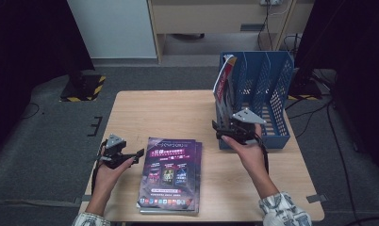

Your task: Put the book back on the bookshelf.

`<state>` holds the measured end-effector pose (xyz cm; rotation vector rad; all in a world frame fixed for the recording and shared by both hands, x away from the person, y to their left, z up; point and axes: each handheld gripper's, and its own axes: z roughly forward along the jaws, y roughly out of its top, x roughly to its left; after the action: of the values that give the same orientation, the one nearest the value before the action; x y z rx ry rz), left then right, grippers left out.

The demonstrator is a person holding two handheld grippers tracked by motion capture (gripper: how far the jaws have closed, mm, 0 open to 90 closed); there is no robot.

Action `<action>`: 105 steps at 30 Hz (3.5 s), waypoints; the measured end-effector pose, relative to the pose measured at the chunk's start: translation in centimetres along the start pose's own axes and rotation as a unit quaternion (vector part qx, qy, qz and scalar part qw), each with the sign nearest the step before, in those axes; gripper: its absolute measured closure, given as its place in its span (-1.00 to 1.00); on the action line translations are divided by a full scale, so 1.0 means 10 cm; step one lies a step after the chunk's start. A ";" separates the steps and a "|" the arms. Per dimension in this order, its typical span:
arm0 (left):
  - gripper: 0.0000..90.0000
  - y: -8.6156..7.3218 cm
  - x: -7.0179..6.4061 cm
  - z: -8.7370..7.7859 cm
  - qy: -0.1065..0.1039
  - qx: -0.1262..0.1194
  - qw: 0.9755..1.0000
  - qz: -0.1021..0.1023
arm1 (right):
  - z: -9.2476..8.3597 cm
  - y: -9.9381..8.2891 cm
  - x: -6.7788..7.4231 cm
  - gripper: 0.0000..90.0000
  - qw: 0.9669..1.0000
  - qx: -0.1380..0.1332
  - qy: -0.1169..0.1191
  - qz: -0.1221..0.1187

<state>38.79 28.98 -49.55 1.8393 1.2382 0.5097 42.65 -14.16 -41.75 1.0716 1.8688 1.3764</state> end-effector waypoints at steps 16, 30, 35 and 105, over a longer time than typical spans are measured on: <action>-0.80 0.00 -0.19 -0.04 -0.005 -0.003 1.000 0.023 | -0.43 -0.51 0.30 -0.61 0.998 0.030 0.044 -0.024; -0.60 -0.05 -0.41 -0.03 -0.023 0.003 0.999 0.042 | -0.25 -0.71 0.65 -0.15 0.989 0.069 0.109 -0.067; -0.52 -0.07 -0.43 0.02 -0.026 0.008 0.999 0.043 | -0.15 -0.76 0.69 -0.10 0.988 0.083 0.118 -0.056; -0.31 -0.11 -0.51 0.21 -0.047 0.044 0.996 0.064 | 0.20 -1.00 0.75 -0.49 0.977 0.165 0.134 -0.012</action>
<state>37.45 23.72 -51.03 2.0037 1.1013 0.4386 37.84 -8.23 -51.82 1.0551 2.3634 1.2754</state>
